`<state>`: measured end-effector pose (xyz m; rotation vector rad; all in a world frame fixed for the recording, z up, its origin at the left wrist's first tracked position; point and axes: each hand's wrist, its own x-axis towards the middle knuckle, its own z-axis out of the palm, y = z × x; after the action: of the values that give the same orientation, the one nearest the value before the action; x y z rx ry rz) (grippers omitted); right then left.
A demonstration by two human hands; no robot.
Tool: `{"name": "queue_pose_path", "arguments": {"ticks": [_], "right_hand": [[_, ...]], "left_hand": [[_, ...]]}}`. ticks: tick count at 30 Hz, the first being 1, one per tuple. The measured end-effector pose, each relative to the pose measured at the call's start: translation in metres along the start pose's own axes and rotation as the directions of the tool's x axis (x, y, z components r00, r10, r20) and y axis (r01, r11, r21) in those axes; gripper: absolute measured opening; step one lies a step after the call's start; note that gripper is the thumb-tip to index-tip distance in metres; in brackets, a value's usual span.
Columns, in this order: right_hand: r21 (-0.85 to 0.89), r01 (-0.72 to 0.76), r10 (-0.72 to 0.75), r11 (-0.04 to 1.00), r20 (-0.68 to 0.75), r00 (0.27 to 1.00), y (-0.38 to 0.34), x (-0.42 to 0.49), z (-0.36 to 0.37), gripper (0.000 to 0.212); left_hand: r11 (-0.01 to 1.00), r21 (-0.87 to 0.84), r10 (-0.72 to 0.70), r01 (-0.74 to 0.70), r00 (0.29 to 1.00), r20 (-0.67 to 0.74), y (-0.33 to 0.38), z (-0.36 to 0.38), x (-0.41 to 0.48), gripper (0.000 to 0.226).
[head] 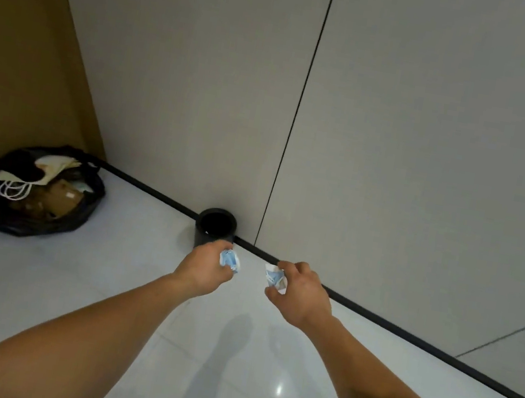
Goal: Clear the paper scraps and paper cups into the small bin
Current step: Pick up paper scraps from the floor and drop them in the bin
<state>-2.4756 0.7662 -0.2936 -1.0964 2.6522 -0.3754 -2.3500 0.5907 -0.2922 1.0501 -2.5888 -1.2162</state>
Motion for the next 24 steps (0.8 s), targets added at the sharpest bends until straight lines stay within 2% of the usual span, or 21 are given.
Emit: {"name": "queue_pose_path", "arguments": {"ticks": [10, 18, 24], "right_hand": [[0.008, 0.092, -0.092, 0.996, 0.058, 0.994, -0.053, 0.18, 0.017, 0.061], [0.053, 0.148, -0.153, 0.988, 0.102, 0.983, -0.072, 0.34, 0.003, 0.058], [0.042, 0.087, -0.093, 0.995, 0.151, 0.984, -0.072, 0.424, 0.017, 0.059]], "left_hand": [[0.999, 0.03, -0.04, 0.043, 0.996, -0.075, -0.036, -0.059, 0.141, 0.054], [0.99, 0.057, -0.123, 0.132, 0.981, -0.148, -0.034, -0.105, 0.284, 0.048], [0.993, 0.051, -0.106, 0.109, 0.993, -0.054, -0.044, -0.111, 0.379, 0.05]]}}
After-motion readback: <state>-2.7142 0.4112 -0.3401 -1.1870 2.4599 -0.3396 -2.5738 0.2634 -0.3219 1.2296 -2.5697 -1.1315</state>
